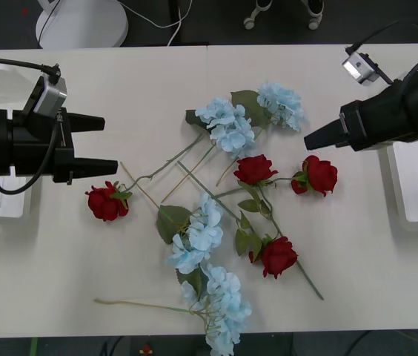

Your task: Put the red flowers into the right box and the blue flowers into the left box

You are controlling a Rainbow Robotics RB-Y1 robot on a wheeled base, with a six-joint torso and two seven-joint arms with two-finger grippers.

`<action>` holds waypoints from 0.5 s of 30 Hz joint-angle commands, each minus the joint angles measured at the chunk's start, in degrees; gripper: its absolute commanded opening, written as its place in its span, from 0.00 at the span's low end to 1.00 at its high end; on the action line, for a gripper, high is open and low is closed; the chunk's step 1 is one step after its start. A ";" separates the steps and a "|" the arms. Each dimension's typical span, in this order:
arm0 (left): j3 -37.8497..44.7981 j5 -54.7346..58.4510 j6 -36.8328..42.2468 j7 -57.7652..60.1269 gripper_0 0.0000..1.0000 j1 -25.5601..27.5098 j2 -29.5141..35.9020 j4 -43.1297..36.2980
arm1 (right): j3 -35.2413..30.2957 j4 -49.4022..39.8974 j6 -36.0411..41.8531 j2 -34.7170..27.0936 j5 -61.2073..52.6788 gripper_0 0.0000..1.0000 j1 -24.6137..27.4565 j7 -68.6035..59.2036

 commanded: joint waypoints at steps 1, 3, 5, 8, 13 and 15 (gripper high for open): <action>2.64 -4.88 -0.30 15.83 1.00 0.03 2.18 0.38 | -1.10 -1.94 2.95 -0.61 4.96 1.00 -2.69 -18.51; 2.64 -6.90 -0.30 20.31 1.00 -0.24 2.18 0.38 | -0.93 -2.38 4.00 -0.43 7.33 1.00 -2.69 -25.89; 2.64 -10.59 -0.30 23.04 1.00 -1.11 1.74 0.38 | -0.66 -3.08 5.23 -0.25 9.62 1.00 -2.78 -34.77; 2.29 -18.32 3.39 23.12 1.00 -4.01 0.07 0.91 | -0.49 -3.17 7.52 1.33 12.96 1.00 -2.87 -48.22; 2.03 -30.80 11.92 22.42 1.00 -8.58 -4.24 1.79 | 1.62 -3.17 8.75 4.32 20.43 1.00 -2.87 -67.46; 1.76 -34.32 14.03 21.89 1.00 -9.90 -5.91 2.49 | 3.29 -3.08 8.66 5.28 23.50 1.00 -2.87 -71.86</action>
